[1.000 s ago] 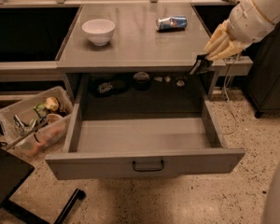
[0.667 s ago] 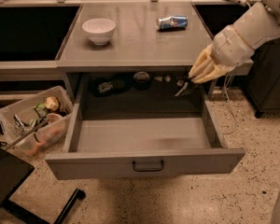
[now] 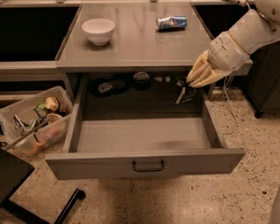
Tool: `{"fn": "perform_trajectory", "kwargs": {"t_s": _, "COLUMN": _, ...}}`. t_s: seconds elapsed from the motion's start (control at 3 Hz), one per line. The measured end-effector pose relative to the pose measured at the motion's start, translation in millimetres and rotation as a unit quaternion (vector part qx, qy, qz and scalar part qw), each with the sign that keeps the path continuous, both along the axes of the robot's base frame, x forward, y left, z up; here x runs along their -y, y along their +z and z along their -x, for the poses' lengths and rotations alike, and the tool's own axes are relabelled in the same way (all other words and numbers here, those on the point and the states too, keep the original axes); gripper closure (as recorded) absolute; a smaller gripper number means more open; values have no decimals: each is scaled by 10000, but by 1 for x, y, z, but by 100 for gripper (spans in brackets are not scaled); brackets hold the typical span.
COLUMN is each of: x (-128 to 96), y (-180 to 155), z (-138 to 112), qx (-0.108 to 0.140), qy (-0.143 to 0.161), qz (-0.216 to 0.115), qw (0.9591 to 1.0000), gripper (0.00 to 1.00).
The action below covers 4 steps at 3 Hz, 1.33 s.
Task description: Place rxbar chocolate into top drawer
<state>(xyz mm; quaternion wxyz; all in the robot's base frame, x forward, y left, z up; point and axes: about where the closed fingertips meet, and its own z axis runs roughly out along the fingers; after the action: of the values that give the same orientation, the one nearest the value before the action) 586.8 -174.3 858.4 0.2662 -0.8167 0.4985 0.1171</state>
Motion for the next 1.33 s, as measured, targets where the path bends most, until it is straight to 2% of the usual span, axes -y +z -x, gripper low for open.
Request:
{"fn": "perform_trajectory", "kwargs": {"t_s": 0.33, "x": -5, "y": -22, "z": 5, "qx": -36, "qy": -155, "qz": -43, "qw": 9999, "gripper": 100}}
{"fn": "perform_trajectory", "kwargs": {"t_s": 0.67, "x": -19, "y": -72, "z": 21, "qx": -247, "qy": -548, "qz": -534, "qw": 9968, "gripper": 100}}
{"fn": "perform_trajectory", "kwargs": {"t_s": 1.0, "x": -43, "y": -124, "z": 35, "qx": -592, "qy": -653, "qz": -1186, "qw": 9890, "gripper": 100}}
{"fn": "perform_trajectory", "kwargs": {"t_s": 1.33, "x": -88, "y": -166, "z": 28, "qx": -796, "qy": -496, "qz": -1795, "qw": 9793, "gripper": 100}}
